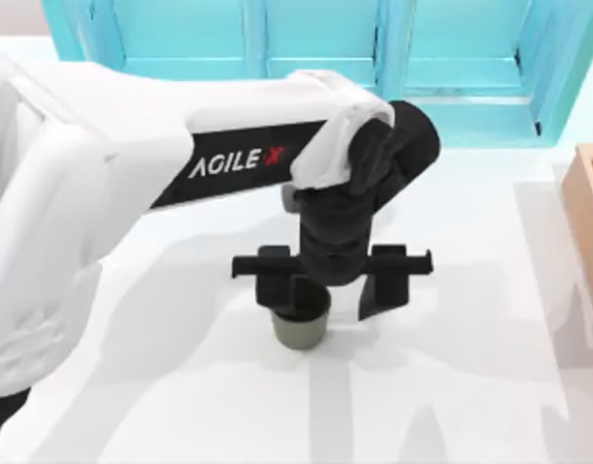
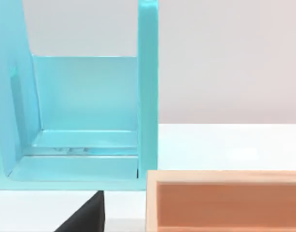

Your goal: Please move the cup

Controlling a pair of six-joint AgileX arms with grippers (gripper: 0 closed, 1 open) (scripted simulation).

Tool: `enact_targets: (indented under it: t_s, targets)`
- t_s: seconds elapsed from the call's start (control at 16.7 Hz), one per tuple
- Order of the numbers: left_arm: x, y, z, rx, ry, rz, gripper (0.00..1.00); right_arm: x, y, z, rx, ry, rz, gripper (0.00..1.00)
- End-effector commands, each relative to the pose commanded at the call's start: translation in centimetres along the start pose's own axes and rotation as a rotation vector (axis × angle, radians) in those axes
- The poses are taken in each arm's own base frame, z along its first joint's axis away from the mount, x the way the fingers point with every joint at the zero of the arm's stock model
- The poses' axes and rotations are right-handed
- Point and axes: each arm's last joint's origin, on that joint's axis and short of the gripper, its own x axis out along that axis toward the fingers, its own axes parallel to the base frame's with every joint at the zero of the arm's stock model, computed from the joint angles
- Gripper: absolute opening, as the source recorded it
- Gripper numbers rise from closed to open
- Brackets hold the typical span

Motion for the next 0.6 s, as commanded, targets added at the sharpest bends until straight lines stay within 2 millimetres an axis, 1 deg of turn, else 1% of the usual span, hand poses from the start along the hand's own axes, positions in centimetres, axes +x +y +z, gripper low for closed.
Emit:
enact_targets:
  t_s: [0.36, 0.42, 0.6]
  targets:
    - [0.00, 0.00, 0.00, 0.000, 0.000, 0.000, 0.02, 0.00, 0.00, 0.00, 0.000, 0.000, 0.000, 1.00]
    - [0.00, 0.00, 0.00, 0.000, 0.000, 0.000, 0.00, 0.00, 0.00, 0.00, 0.000, 0.000, 0.000, 1.00]
    - [0.00, 0.00, 0.00, 0.000, 0.000, 0.000, 0.00, 0.00, 0.00, 0.00, 0.000, 0.000, 0.000, 1.00]
